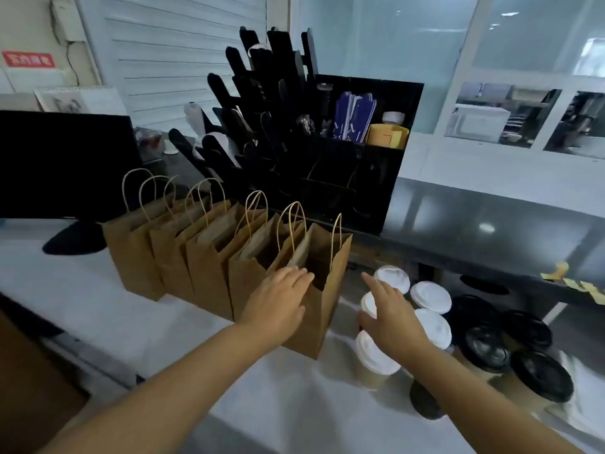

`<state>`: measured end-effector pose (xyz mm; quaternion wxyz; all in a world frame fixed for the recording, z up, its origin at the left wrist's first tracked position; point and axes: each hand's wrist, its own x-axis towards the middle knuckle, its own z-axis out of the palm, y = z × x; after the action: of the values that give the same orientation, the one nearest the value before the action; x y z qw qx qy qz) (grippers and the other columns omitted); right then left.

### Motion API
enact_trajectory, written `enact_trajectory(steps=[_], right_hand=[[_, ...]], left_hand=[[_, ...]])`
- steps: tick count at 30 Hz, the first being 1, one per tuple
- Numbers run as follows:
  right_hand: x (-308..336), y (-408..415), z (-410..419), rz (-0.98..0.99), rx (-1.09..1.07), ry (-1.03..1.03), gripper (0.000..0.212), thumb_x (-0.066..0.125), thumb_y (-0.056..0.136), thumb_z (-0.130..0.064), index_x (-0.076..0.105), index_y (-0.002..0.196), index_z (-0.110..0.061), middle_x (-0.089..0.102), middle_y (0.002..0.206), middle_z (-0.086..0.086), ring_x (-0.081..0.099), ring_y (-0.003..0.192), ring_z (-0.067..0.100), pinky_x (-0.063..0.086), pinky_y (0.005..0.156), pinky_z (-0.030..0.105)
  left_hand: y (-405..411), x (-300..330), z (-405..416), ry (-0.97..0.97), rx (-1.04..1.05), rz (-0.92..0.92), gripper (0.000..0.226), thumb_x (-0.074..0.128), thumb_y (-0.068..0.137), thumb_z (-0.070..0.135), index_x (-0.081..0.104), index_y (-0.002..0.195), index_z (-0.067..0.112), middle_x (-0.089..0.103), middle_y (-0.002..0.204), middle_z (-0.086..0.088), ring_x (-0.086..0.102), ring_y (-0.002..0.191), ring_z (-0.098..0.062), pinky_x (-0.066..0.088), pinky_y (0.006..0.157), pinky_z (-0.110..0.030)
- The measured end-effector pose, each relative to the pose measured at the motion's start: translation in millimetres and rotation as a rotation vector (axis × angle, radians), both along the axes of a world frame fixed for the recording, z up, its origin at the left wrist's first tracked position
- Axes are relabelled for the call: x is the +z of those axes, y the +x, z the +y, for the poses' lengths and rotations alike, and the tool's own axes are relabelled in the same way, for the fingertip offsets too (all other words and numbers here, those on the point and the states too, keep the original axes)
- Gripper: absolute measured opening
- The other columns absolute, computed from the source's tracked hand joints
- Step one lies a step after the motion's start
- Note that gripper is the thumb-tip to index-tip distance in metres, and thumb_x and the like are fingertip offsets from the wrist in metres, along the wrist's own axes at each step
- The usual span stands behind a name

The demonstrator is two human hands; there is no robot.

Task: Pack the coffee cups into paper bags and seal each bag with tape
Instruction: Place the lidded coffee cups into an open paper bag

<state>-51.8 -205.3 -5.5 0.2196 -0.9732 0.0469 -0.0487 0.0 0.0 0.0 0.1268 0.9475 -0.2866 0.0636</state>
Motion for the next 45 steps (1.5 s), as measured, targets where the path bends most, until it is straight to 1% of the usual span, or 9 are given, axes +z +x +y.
enact_trajectory(steps=[4,10,14,17,25,31,36,40,45], right_hand=[[-0.4,8.8,-7.4,-0.057,-0.034,0.077,0.065,0.059,0.092,-0.028,0.027,0.148,-0.027,0.038,0.15,-0.002,0.035,0.137,0.02,0.033,0.11,0.039],[0.5,13.5,-11.5,-0.079,-0.052,0.106,0.061,0.059,0.092,-0.023,0.032,0.146,-0.025,0.042,0.147,0.001,0.039,0.134,0.021,0.038,0.106,0.037],[2.9,13.2,-10.5,-0.137,-0.09,0.166,0.057,0.059,0.092,-0.017,0.036,0.144,-0.024,0.045,0.144,0.0,0.043,0.13,0.02,0.04,0.101,0.034],[1.6,13.7,-9.5,-0.189,-0.12,0.195,0.054,0.058,0.092,-0.015,0.039,0.141,-0.023,0.048,0.14,0.0,0.046,0.126,0.018,0.04,0.094,0.028],[5.0,22.4,11.0,-0.307,-0.15,0.318,0.026,0.048,0.097,-0.011,0.063,0.116,-0.02,0.053,0.123,-0.004,0.053,0.113,0.018,0.046,0.095,0.035],[18.2,34.0,45.1,-0.243,-0.049,0.399,0.028,0.045,0.097,-0.004,0.067,0.107,-0.019,0.058,0.112,-0.004,0.053,0.107,0.012,0.044,0.089,0.019],[28.7,43.5,77.4,-0.107,-0.108,0.538,0.018,0.052,0.096,-0.014,0.066,0.102,-0.023,0.066,0.099,0.004,0.06,0.089,0.022,0.051,0.079,0.038],[26.9,51.6,95.9,0.118,-0.133,0.481,0.029,0.061,0.092,-0.027,0.059,0.12,-0.02,0.061,0.102,-0.005,0.058,0.089,0.01,0.046,0.073,0.019],[18.4,50.7,105.4,0.238,-0.191,0.418,0.04,0.063,0.089,-0.032,0.053,0.127,-0.021,0.057,0.114,-0.002,0.057,0.099,0.016,0.045,0.079,0.024]], left_hand=[[16.2,-4.8,-10.2,0.055,0.004,-0.159,0.056,0.045,0.097,0.024,0.021,0.149,0.026,0.026,0.154,0.006,0.009,0.145,-0.014,0.002,0.117,-0.032],[26.9,-13.2,-8.8,0.035,0.006,-0.186,0.045,0.048,0.095,0.015,0.043,0.139,0.023,0.048,0.137,0.0,0.029,0.135,-0.02,0.015,0.114,-0.034],[19.4,-13.5,1.8,-0.011,-0.103,-0.231,0.026,0.062,0.086,0.01,0.07,0.106,0.024,0.065,0.105,0.001,0.052,0.113,-0.023,0.035,0.105,-0.039],[6.8,-14.5,17.0,-0.072,-0.173,-0.27,0.02,0.076,0.072,0.009,0.073,0.084,0.025,0.067,0.087,0.004,0.063,0.096,-0.023,0.046,0.092,-0.041],[-16.1,-19.0,70.8,-0.109,-0.327,-0.278,0.02,0.062,0.075,0.012,0.071,0.081,0.029,0.069,0.085,0.008,0.061,0.102,-0.018,0.028,0.102,-0.032],[-10.2,-18.8,123.3,-0.125,-0.466,-0.158,0.022,0.057,0.078,0.017,0.07,0.084,0.034,0.068,0.092,0.013,0.044,0.116,-0.012,0.025,0.103,-0.034],[5.1,-21.7,160.0,-0.123,-0.53,-0.084,0.027,0.046,0.083,0.027,0.071,0.084,0.038,0.066,0.102,0.014,0.044,0.118,-0.012,0.032,0.097,-0.031],[13.8,-22.9,176.5,-0.122,-0.534,-0.085,0.027,0.046,0.082,0.029,0.072,0.082,0.037,0.067,0.105,0.011,0.044,0.117,-0.013,0.033,0.094,-0.031],[12.2,-22.3,187.6,-0.275,-0.395,-0.065,0.035,0.039,0.089,0.025,0.069,0.104,0.033,0.06,0.123,0.012,0.039,0.126,-0.01,0.024,0.1,-0.028]])
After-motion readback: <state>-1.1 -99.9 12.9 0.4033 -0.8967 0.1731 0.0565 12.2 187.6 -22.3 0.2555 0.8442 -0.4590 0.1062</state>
